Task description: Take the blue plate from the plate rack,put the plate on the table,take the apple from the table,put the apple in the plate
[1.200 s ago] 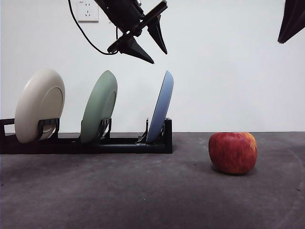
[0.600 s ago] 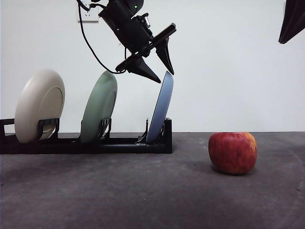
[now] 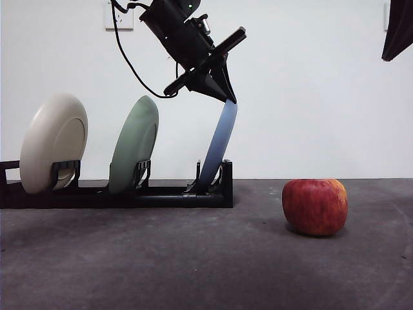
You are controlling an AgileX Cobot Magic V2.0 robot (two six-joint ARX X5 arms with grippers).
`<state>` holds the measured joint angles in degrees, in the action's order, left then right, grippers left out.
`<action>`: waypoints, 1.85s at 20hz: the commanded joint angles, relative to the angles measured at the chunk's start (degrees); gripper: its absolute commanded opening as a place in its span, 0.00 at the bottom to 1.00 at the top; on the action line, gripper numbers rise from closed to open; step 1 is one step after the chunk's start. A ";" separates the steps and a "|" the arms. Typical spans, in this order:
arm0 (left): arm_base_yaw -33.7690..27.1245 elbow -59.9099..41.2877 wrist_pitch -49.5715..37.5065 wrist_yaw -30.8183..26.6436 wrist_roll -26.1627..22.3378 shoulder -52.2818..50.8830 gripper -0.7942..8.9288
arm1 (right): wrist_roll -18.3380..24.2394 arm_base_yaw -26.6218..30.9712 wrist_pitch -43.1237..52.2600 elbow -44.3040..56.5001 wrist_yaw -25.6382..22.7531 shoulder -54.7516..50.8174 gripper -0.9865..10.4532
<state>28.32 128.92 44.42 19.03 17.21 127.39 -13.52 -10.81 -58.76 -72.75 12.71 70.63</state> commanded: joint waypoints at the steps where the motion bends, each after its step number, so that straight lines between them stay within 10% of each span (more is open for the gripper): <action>1: -0.52 -0.09 -0.59 -0.37 0.42 -0.37 0.07 | 0.04 0.00 0.04 -0.28 -0.13 0.04 0.09; 14: 0.28 23.78 18.32 7.39 -0.07 -1.44 0.07 | 0.00 0.00 -0.04 -0.28 -0.15 0.04 0.09; 24: 9.79 36.15 31.39 11.85 -10.36 -6.16 0.07 | 0.04 0.00 -1.66 -0.28 -1.25 0.02 0.09; 29: 16.22 30.27 31.71 2.84 -14.91 -14.32 0.07 | 0.22 0.00 -3.39 -0.28 -3.76 0.02 0.09; 37: 24.44 -7.78 31.67 -21.94 -15.08 -41.88 0.07 | 0.22 -0.02 -2.93 -0.28 -3.76 0.02 0.09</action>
<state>52.56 122.98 76.23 -2.13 1.78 84.99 -13.50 -10.81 -61.89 -72.75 8.99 70.63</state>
